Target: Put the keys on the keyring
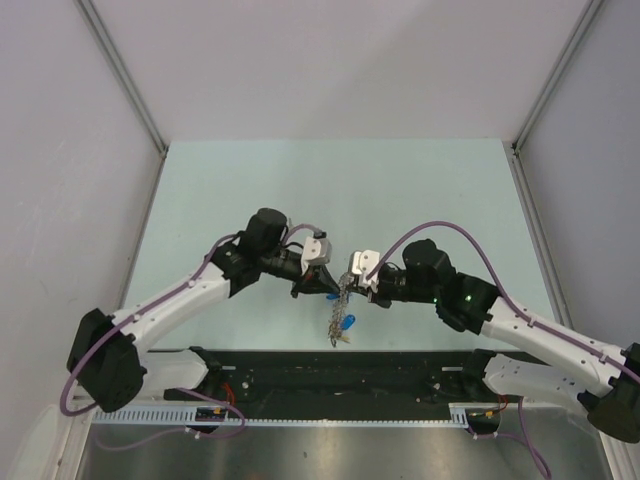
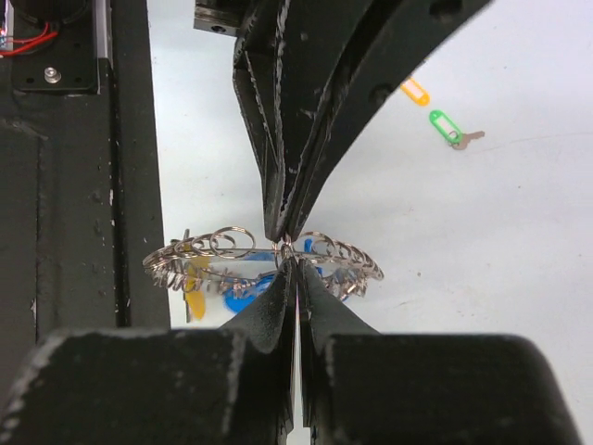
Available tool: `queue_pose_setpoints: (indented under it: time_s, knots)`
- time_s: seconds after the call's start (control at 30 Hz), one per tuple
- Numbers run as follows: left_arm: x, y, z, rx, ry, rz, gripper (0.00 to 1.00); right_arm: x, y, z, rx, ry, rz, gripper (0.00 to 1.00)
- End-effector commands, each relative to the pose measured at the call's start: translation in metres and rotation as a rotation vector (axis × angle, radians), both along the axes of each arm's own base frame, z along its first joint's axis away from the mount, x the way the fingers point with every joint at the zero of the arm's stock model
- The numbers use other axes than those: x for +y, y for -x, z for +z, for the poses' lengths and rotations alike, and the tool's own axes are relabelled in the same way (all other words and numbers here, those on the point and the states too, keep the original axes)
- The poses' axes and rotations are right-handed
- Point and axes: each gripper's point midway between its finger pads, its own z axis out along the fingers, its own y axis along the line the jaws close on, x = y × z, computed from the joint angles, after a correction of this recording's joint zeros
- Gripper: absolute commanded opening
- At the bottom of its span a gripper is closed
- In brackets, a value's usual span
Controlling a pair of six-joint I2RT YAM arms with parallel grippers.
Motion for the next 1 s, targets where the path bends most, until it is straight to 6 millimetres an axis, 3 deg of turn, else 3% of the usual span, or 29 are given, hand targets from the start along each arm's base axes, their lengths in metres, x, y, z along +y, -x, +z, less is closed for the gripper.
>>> queue_pose_setpoints:
  time_s: [0.0, 0.33, 0.57, 0.63, 0.67, 0.77, 0.97]
  knots:
    - [-0.006, 0.002, 0.047, 0.001, 0.162, 0.079, 0.0, -0.011, -0.01, 0.017, -0.029, -0.006, -0.082, 0.0]
    - [-0.006, -0.006, 0.074, -0.007, 0.337, 0.206, 0.01, -0.003, -0.003, 0.017, -0.003, -0.09, -0.069, 0.0]
    - [-0.005, -0.006, 0.077, 0.006, 0.391, 0.24, 0.0, 0.001, -0.002, 0.021, 0.01, -0.193, -0.088, 0.0]
    - [-0.004, -0.006, 0.079, 0.0, 0.411, 0.249, 0.0, 0.003, -0.004, 0.033, -0.012, -0.268, -0.099, 0.0]
    - [-0.004, -0.006, 0.08, 0.003, 0.42, 0.255, 0.0, 0.002, -0.004, 0.025, 0.008, -0.276, -0.111, 0.0]
    - [-0.003, -0.007, 0.081, 0.008, 0.438, 0.273, 0.0, 0.003, -0.004, 0.038, 0.004, -0.359, -0.121, 0.0]
    - [0.002, -0.009, 0.068, 0.015, 0.407, 0.313, 0.0, 0.002, -0.006, 0.039, -0.01, -0.375, -0.121, 0.0]
